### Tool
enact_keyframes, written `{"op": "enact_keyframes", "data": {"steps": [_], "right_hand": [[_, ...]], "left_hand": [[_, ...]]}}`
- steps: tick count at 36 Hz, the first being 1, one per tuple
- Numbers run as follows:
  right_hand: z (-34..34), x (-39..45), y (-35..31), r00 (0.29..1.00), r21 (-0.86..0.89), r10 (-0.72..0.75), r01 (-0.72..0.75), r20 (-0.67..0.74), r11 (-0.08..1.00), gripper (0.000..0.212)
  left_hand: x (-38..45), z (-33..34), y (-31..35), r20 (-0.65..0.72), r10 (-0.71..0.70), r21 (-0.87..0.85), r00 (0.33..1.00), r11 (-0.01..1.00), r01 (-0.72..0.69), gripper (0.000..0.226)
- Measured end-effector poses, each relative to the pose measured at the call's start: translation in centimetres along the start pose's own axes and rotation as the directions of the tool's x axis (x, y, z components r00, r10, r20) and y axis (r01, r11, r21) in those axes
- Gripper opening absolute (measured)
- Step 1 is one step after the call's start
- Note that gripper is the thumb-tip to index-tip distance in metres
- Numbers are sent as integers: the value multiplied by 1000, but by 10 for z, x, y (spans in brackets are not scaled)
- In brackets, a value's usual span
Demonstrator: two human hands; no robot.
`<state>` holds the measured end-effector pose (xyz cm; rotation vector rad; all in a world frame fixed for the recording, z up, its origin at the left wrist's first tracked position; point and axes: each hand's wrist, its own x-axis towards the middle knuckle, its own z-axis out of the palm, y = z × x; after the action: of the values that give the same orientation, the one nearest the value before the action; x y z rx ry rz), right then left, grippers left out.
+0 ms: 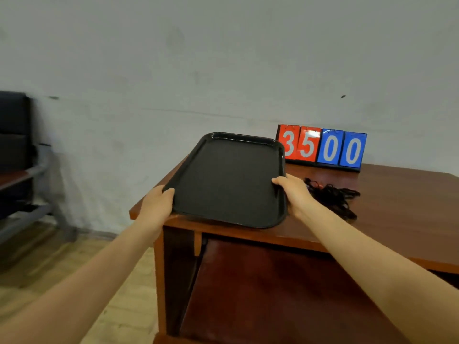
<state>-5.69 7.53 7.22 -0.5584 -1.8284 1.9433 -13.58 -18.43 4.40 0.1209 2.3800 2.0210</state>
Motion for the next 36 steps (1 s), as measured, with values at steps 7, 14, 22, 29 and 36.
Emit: {"op": "enact_keyframes", "data": {"steps": [7,14,22,29,36], "right_hand": [[67,41,18,984,-20,177,-176,32,984,24],[96,57,45,988,-233,156,-150,7,961,30],[65,67,49,1000,-650,-15,12,1,760,34],[34,77,58,991,-797,-126,42,-43,602,26],[26,101,63,989,-881,-107,-40,-102,471,44]], "left_hand": [[30,-28,-20,-180,-1,79,984,997,15,22],[48,-49,-37,-154,-57,122,986,990,76,25],[75,-30,-27,-73,-23,128,997,991,32,20],[97,1,-39,-18,123,462,992,881,-100,22],[109,10,-52,-55,265,693,963,704,-154,22]]}}
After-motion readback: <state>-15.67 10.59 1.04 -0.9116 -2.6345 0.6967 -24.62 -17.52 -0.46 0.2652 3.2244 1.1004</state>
